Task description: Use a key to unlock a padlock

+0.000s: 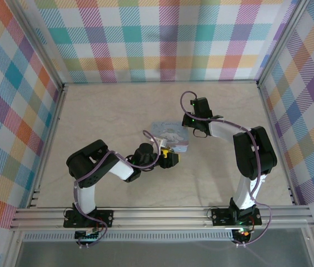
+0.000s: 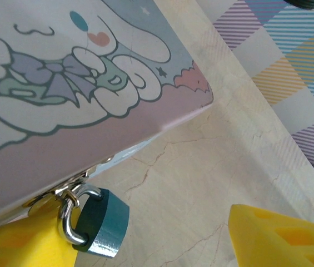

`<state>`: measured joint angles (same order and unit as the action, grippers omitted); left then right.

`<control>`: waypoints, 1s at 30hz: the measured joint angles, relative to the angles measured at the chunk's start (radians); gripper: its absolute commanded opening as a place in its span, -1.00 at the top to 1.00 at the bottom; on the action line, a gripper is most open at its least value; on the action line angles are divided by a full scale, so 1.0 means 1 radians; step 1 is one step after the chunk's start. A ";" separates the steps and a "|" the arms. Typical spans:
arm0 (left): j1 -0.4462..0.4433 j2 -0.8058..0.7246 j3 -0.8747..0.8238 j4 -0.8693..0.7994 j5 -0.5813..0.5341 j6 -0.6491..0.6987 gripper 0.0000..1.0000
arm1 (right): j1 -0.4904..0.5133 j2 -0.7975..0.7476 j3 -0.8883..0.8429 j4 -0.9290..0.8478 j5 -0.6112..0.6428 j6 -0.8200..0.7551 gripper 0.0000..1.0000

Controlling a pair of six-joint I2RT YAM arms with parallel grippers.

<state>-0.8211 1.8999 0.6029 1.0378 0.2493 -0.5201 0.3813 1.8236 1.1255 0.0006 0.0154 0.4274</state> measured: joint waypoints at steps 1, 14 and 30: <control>0.000 0.005 0.000 0.009 0.003 -0.008 -0.44 | 0.001 0.000 0.000 0.000 0.000 0.002 1.00; 0.000 0.027 -0.014 0.063 -0.007 -0.044 -0.49 | 0.007 -0.016 0.014 -0.058 0.023 -0.007 1.00; 0.020 0.021 -0.026 0.069 0.003 -0.045 -0.50 | -0.009 -0.196 -0.082 -0.169 0.108 -0.008 1.00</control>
<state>-0.8013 1.9209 0.5766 1.1065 0.2520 -0.5648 0.3725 1.6279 1.0431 -0.1680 0.1238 0.4198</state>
